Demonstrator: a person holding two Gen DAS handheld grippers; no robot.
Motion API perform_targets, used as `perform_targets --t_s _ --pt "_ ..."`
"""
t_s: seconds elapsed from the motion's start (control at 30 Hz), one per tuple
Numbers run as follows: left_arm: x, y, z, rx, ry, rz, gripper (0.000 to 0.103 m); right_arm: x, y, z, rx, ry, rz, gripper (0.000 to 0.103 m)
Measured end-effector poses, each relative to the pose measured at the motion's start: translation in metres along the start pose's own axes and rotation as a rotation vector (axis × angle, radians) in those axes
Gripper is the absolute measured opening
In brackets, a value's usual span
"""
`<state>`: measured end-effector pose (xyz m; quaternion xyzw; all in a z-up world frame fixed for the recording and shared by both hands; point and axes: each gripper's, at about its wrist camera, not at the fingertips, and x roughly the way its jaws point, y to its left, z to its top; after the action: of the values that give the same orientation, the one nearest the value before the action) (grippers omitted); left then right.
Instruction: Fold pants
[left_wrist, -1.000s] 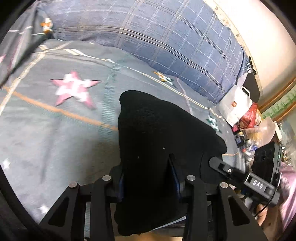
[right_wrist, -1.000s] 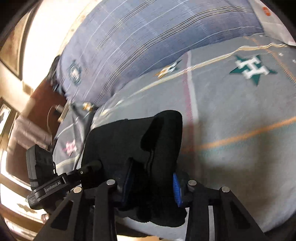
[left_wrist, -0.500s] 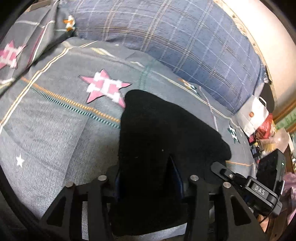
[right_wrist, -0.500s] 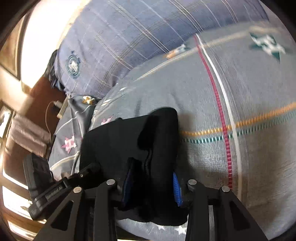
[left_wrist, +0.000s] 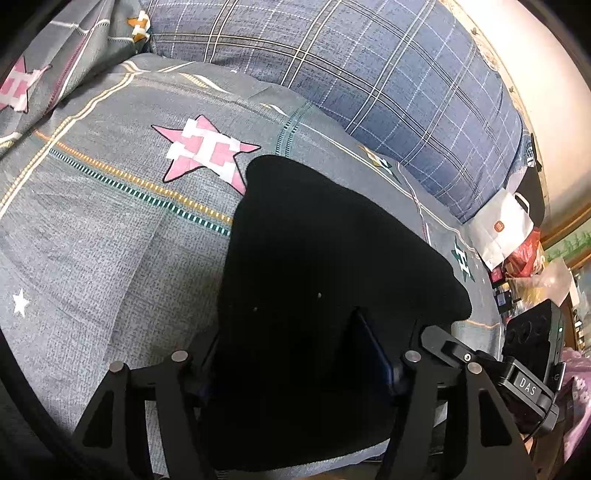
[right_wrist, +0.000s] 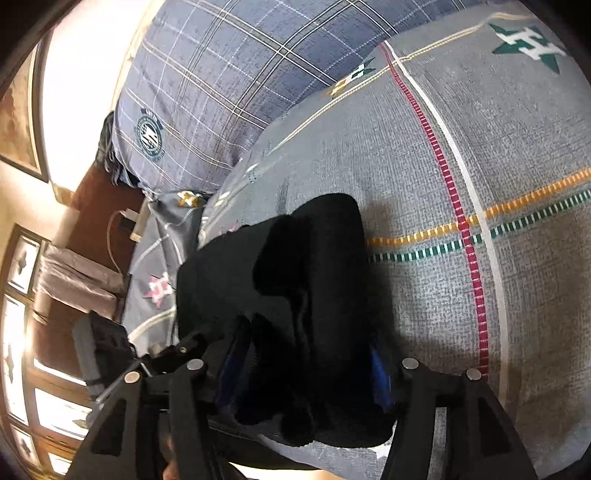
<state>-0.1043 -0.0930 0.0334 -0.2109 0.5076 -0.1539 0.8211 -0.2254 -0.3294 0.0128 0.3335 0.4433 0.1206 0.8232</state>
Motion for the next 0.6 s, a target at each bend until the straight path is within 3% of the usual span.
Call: perform_targets --t_s 0.13,0.2,0.47,0.6 --pt "-0.015 -0.009 -0.009 0.024 -0.063 0.005 0.050 -0.002 0.005 0.000 -0.021 -0.021 -0.026 0.049" --pt "-0.020 -0.008 -0.009 0.021 -0.087 -0.013 0.046 -0.005 0.004 0.001 -0.024 -0.035 -0.021 0.043" --pt "-0.034 -0.012 -0.001 0.031 -0.109 -0.024 0.045 -0.022 0.016 0.004 -0.067 -0.096 0.001 0.041" --pt "-0.047 -0.020 0.024 -0.009 -0.090 -0.062 0.045 -0.033 0.035 0.018 -0.108 -0.102 -0.002 0.041"
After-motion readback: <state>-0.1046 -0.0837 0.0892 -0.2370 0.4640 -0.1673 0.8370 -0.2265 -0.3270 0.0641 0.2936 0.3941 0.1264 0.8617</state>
